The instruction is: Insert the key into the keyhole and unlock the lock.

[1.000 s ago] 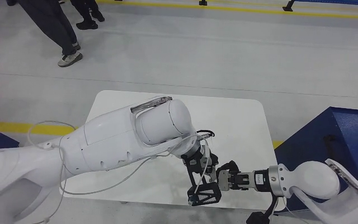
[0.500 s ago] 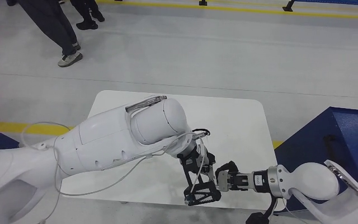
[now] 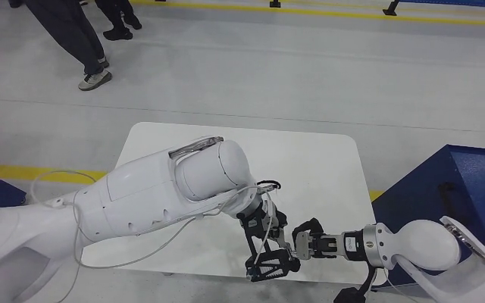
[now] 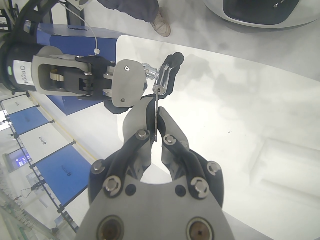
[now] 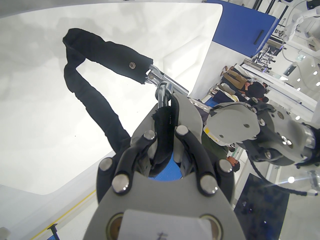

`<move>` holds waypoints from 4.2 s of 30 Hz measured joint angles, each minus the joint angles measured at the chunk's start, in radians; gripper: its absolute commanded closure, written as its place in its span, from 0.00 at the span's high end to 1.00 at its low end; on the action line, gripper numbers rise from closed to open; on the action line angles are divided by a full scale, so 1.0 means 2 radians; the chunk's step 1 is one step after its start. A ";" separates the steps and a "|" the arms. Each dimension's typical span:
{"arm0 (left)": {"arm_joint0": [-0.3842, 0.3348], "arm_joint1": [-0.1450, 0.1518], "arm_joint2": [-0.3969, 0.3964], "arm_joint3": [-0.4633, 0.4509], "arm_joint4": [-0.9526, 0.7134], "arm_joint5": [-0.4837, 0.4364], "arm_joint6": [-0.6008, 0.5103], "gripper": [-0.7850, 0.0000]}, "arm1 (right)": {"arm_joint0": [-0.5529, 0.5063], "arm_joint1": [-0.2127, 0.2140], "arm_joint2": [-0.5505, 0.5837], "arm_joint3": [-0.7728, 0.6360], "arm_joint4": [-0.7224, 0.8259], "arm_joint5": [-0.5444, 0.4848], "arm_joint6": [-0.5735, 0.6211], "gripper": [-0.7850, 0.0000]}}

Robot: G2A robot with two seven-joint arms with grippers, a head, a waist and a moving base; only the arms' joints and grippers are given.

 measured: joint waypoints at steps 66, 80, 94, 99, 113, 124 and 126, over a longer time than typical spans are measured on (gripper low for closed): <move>0.011 0.004 0.000 -0.003 0.005 0.000 0.000 0.00 | 0.000 0.000 0.000 0.000 0.000 0.000 0.000 0.00; 0.018 -0.003 0.000 0.003 0.003 0.000 0.000 0.00 | 0.000 0.000 0.000 0.000 0.000 0.000 0.000 0.00; 0.020 -0.006 0.000 0.001 0.004 0.000 0.000 0.00 | 0.000 0.000 0.000 0.000 0.000 0.000 0.000 0.00; 0.020 -0.006 0.000 0.001 0.004 0.000 0.000 0.00 | 0.000 0.000 0.000 0.000 0.000 0.000 0.000 0.00; 0.010 -0.009 0.000 -0.001 0.007 0.000 0.000 1.00 | 0.000 0.000 0.000 0.000 0.000 0.000 0.000 0.00; -0.022 0.010 0.000 -0.005 -0.015 0.000 0.000 1.00 | 0.000 0.000 0.000 0.000 0.000 0.000 0.000 0.00; -0.030 0.014 0.000 -0.002 -0.028 0.000 0.000 1.00 | 0.000 0.000 0.000 0.000 0.000 0.000 0.000 0.00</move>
